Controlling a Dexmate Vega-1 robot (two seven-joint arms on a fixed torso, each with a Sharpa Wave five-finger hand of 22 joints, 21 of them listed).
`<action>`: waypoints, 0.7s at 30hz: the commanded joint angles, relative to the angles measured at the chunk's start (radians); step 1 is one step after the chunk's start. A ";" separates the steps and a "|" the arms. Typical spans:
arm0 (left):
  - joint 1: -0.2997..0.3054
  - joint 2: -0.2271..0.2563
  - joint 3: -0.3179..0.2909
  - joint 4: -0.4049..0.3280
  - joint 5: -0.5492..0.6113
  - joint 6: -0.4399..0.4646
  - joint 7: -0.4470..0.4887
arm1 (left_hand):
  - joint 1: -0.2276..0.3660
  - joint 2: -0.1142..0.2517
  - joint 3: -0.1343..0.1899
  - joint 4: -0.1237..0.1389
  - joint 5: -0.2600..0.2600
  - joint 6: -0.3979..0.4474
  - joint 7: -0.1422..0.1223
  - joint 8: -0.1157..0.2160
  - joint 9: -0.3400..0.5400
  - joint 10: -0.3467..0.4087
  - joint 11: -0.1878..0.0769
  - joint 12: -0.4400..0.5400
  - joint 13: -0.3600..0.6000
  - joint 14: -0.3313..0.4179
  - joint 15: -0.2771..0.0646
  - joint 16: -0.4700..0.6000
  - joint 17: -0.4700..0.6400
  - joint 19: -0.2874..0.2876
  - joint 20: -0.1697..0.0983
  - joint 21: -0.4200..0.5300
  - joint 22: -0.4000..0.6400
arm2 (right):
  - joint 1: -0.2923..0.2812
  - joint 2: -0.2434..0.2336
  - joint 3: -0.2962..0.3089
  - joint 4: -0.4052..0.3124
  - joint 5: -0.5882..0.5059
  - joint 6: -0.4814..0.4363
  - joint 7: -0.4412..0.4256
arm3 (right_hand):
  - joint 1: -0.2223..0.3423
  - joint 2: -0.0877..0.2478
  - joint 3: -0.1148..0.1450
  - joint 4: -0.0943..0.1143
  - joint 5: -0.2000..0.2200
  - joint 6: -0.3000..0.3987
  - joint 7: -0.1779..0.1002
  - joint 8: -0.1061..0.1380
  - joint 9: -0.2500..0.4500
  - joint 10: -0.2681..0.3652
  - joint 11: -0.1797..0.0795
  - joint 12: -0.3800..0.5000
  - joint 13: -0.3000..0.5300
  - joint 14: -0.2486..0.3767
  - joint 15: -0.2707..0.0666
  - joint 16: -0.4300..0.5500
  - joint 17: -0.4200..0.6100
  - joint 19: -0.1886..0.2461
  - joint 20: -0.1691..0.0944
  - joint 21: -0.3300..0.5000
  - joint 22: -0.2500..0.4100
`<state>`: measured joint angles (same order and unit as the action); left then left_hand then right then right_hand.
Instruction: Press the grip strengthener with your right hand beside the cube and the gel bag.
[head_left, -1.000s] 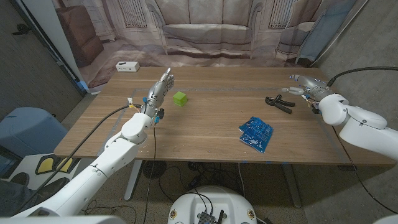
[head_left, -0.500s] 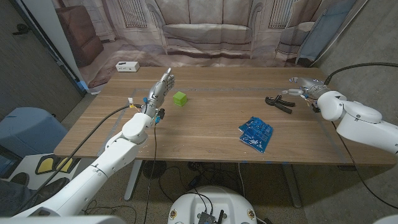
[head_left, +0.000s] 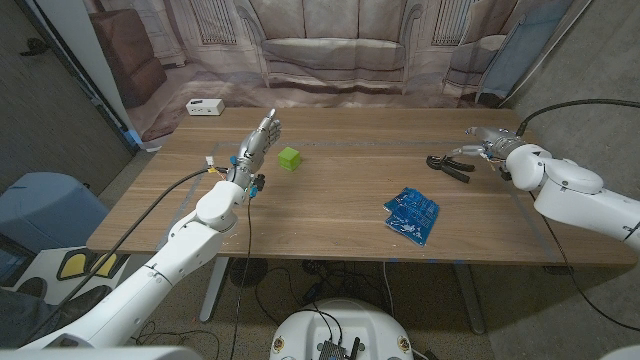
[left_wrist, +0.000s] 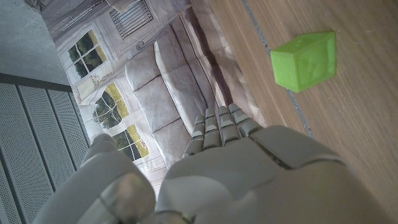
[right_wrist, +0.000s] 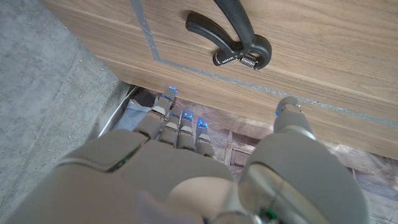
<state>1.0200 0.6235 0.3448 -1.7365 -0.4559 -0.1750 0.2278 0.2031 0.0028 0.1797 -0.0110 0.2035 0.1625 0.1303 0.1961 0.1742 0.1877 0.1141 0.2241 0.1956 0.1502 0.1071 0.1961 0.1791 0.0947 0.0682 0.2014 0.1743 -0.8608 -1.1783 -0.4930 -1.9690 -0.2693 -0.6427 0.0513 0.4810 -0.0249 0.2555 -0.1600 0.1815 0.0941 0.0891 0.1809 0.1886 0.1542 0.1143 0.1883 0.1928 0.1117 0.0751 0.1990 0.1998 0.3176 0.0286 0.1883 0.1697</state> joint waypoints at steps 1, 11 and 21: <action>0.004 0.001 -0.003 -0.008 0.003 0.006 0.008 | 0.006 0.004 0.001 -0.008 -0.002 0.012 0.000 -0.002 0.005 0.010 0.000 0.000 0.002 0.007 -0.002 -0.002 0.002 0.002 0.008 0.001 0.005 | 0.055 0.033 -0.058 0.046 -0.033 -0.005 0.036 | 0.017 -0.005 0.001 -0.008 -0.003 -0.017 0.006 -0.003 0.005 -0.013 -0.003 -0.005 0.004 -0.013 0.000 -0.004 0.003 -0.003 0.003 0.001 0.002; 0.009 -0.001 -0.003 -0.011 0.003 0.008 0.013 | 0.007 0.006 0.002 -0.009 -0.003 0.012 0.000 -0.003 0.005 0.012 -0.001 0.001 0.002 0.008 -0.002 -0.002 0.002 0.002 0.008 0.000 0.005 | 0.056 0.053 -0.070 0.078 -0.035 -0.001 0.019 | 0.024 -0.011 0.001 -0.008 -0.003 -0.023 0.011 0.001 0.005 -0.022 0.001 -0.005 0.005 -0.024 0.004 -0.006 0.002 -0.006 0.005 0.000 0.002; 0.016 0.002 -0.005 -0.022 0.004 0.014 0.018 | 0.008 0.008 0.002 -0.010 -0.003 0.013 0.001 -0.003 0.005 0.014 0.001 0.000 0.002 0.009 -0.001 -0.002 0.002 0.002 0.008 0.000 0.005 | 0.061 0.061 -0.084 0.112 -0.042 0.022 0.016 | 0.045 -0.020 0.005 -0.005 -0.001 -0.017 -0.033 0.012 0.005 -0.051 -0.011 -0.004 0.005 -0.085 -0.011 -0.019 0.002 -0.047 -0.005 -0.010 0.002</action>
<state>1.0292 0.6238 0.3417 -1.7483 -0.4534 -0.1684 0.2377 0.2030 0.0028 0.1799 -0.0173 0.2035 0.1625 0.1303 0.1961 0.1742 0.1950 0.1143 0.2241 0.1956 0.1501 0.1071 0.1961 0.1791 0.0909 0.0720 0.2014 0.1743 -0.8104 -1.1345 -0.5537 -1.9035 -0.3038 -0.6394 0.0722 0.5111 -0.0445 0.2555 -0.1600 0.1815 0.0711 0.0659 0.1852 0.1885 0.1134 0.1051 0.1847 0.1928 0.0554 0.0640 0.1879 0.2000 0.2887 0.0283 0.1845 0.1698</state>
